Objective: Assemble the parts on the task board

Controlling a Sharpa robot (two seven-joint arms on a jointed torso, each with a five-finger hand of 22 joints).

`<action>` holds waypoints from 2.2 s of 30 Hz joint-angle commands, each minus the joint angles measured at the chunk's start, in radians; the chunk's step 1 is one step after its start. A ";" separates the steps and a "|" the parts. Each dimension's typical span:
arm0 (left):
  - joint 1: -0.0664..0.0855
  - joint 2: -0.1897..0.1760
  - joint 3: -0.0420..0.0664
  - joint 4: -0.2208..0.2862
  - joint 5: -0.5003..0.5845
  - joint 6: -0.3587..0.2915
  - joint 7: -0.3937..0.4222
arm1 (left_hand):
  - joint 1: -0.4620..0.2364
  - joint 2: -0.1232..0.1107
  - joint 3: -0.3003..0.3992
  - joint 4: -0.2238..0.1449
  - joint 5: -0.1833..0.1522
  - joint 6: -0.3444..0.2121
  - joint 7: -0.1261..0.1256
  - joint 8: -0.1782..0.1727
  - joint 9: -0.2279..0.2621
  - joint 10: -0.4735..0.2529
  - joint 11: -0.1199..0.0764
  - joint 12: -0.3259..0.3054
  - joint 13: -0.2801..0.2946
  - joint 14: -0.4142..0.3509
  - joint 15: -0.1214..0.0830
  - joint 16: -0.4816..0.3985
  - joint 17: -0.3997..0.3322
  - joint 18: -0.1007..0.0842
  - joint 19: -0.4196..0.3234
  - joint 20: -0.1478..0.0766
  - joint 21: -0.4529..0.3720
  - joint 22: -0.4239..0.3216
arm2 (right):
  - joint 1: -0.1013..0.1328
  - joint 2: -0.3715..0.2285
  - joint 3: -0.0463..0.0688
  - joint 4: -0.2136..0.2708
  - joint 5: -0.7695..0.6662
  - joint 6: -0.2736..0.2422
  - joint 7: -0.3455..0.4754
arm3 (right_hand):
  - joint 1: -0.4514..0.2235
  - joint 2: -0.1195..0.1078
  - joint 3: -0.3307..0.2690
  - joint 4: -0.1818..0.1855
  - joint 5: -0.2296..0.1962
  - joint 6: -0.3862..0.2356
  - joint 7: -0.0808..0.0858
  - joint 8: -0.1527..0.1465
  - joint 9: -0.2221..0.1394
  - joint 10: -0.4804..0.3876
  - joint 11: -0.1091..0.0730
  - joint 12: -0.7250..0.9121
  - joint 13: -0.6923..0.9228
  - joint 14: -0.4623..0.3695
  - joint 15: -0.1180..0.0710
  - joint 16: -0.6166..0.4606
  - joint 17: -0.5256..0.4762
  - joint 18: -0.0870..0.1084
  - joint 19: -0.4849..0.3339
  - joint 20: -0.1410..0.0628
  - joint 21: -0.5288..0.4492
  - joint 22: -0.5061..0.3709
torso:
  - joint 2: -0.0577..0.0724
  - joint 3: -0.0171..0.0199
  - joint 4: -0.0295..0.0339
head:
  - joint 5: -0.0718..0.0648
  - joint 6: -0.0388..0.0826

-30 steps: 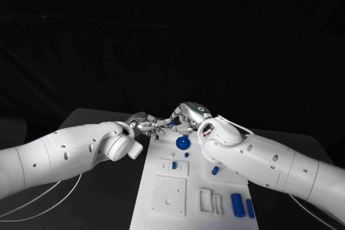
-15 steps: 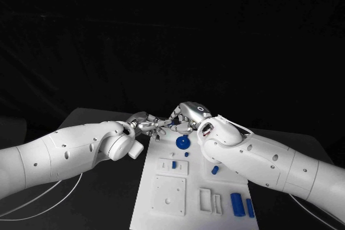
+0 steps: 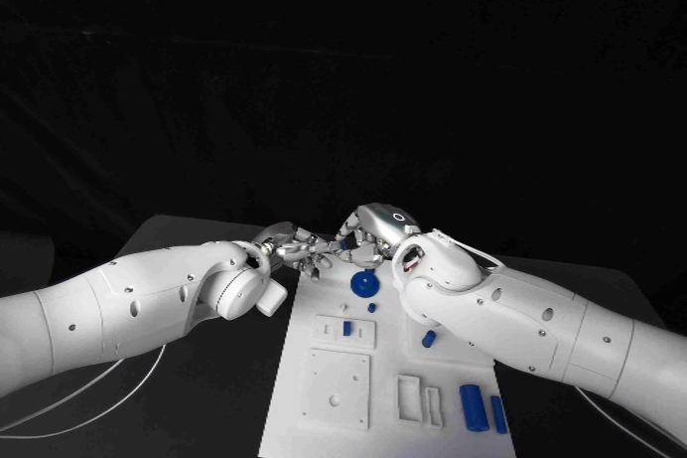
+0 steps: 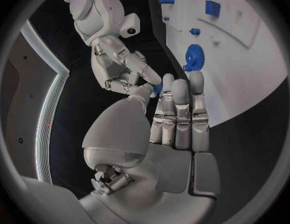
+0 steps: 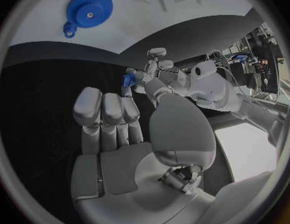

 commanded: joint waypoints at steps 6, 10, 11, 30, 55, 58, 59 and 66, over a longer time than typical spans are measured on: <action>0.002 0.006 0.001 0.000 0.019 0.024 0.023 | 0.019 0.017 0.017 -0.030 0.005 0.013 -0.003 0.000 0.002 0.016 -0.002 -0.015 -0.002 0.001 -0.008 0.011 0.001 -0.018 -0.007 -0.005 0.010 0.020 | 0.000 0.005 0.000 -0.002 -0.010 0.019 0.003 | -0.004 -0.002 -0.002 0.007 0.005 0.004 -0.002 0.003 0.001 -0.002 -0.008 -0.005 0.001 0.005 -0.007 -0.004 -0.001 -0.015 0.051 -0.005 0.003 0.117 | 0.000 -0.0004 0.0002 | 0.000 -0.002; 0.002 0.008 0.001 0.000 0.022 0.028 0.023 | 0.014 0.020 0.020 -0.039 0.005 0.013 -0.003 0.000 0.004 0.020 -0.002 -0.024 -0.001 0.001 -0.008 0.013 0.001 -0.018 -0.012 -0.005 0.018 0.020 | 0.000 0.006 0.000 -0.003 -0.010 0.021 0.002 | -0.004 -0.002 -0.002 0.007 0.005 0.004 -0.002 0.003 0.001 -0.002 -0.008 -0.005 0.001 0.005 -0.007 -0.004 -0.001 -0.015 0.051 -0.005 0.003 0.117 | 0.000 -0.0003 -0.0001 | 0.000 -0.003; 0.002 0.008 0.001 0.000 0.022 0.029 0.023 | 0.015 0.020 0.020 -0.040 0.004 0.014 -0.004 0.001 0.004 0.020 -0.002 -0.025 -0.001 0.001 -0.008 0.013 0.001 -0.018 -0.013 -0.005 0.019 0.020 | 0.000 0.007 0.000 -0.003 -0.010 0.021 0.002 | -0.003 -0.001 -0.002 0.007 0.005 0.004 -0.002 0.003 0.001 -0.002 -0.008 -0.005 0.001 0.005 -0.007 -0.005 -0.001 -0.015 0.051 -0.005 0.003 0.117 | 0.000 -0.0003 -0.0001 | 0.000 -0.003; 0.001 0.010 0.001 0.005 0.000 0.059 0.011 | 0.055 0.037 0.129 -0.145 0.016 0.040 -0.041 0.047 0.438 0.082 -0.030 0.007 0.011 0.011 -0.032 0.094 0.033 -0.026 -0.040 -0.029 0.146 0.024 | 0.000 0.007 0.000 -0.015 -0.010 0.032 -0.005 | -0.005 -0.002 -0.001 0.007 0.005 -0.011 0.003 0.002 -0.002 -0.009 -0.006 -0.015 -0.004 0.004 -0.006 -0.013 -0.006 -0.014 0.050 -0.003 -0.003 0.116 | -0.001 -0.0002 -0.0009 | 0.000 -0.006; 0.001 -0.009 0.002 0.003 -0.041 0.003 -0.042 | -0.036 -0.035 0.226 -0.181 0.258 0.073 -0.058 0.003 0.717 0.088 -0.051 0.106 0.047 0.050 -0.052 0.147 0.038 -0.019 -0.056 -0.048 0.291 0.023 | 0.000 -0.154 0.023 0.103 0.145 0.084 0.014 | 0.040 -0.018 -0.178 0.077 0.008 -0.190 0.049 0.002 -0.006 -0.031 0.026 -0.034 -0.033 -0.003 0.017 -0.032 -0.020 0.007 0.046 0.021 -0.035 0.112 | -0.005 0.0025 -0.0133 | 0.009 -0.010; 0.001 -0.011 0.002 0.000 -0.052 0.009 -0.062 | -0.045 -0.033 0.231 -0.192 0.264 0.075 -0.059 0.002 0.723 0.090 -0.053 0.113 0.048 0.053 -0.054 0.149 0.039 -0.018 -0.060 -0.049 0.306 0.022 | 0.000 -0.194 0.036 0.113 0.200 0.099 0.022 | 0.044 -0.014 -0.180 0.077 0.011 -0.189 0.049 0.003 -0.006 -0.031 0.026 -0.034 -0.034 -0.004 0.017 -0.032 -0.020 0.007 0.046 0.021 -0.036 0.111 | -0.009 0.0059 -0.0191 | 0.013 -0.010; 0.001 -0.012 0.002 0.000 -0.057 0.010 -0.069 | -0.047 -0.032 0.231 -0.193 0.263 0.075 -0.059 0.002 0.723 0.090 -0.053 0.115 0.049 0.054 -0.054 0.149 0.039 -0.018 -0.061 -0.049 0.309 0.021 | 0.000 -0.204 0.040 0.114 0.214 0.101 0.025 | 0.044 -0.014 -0.180 0.077 0.011 -0.189 0.049 0.003 -0.006 -0.032 0.026 -0.034 -0.034 -0.004 0.017 -0.032 -0.020 0.007 0.046 0.021 -0.036 0.111 | -0.010 0.0067 -0.0206 | 0.014 -0.009; 0.003 -0.019 0.004 0.004 -0.123 0.025 -0.141 | -0.060 -0.031 0.228 -0.201 0.267 0.089 -0.066 0.003 0.725 0.092 -0.060 0.149 0.062 0.073 -0.061 0.163 0.043 -0.018 -0.053 -0.055 0.338 0.022 | 0.000 -0.272 0.076 0.110 0.352 0.103 0.050 | 0.042 -0.010 -0.160 0.073 0.015 -0.182 0.048 0.002 -0.006 -0.036 0.025 -0.040 -0.041 -0.007 0.016 -0.042 -0.027 0.010 0.044 0.022 -0.047 0.109 | -0.023 0.0166 -0.0318 | 0.025 -0.012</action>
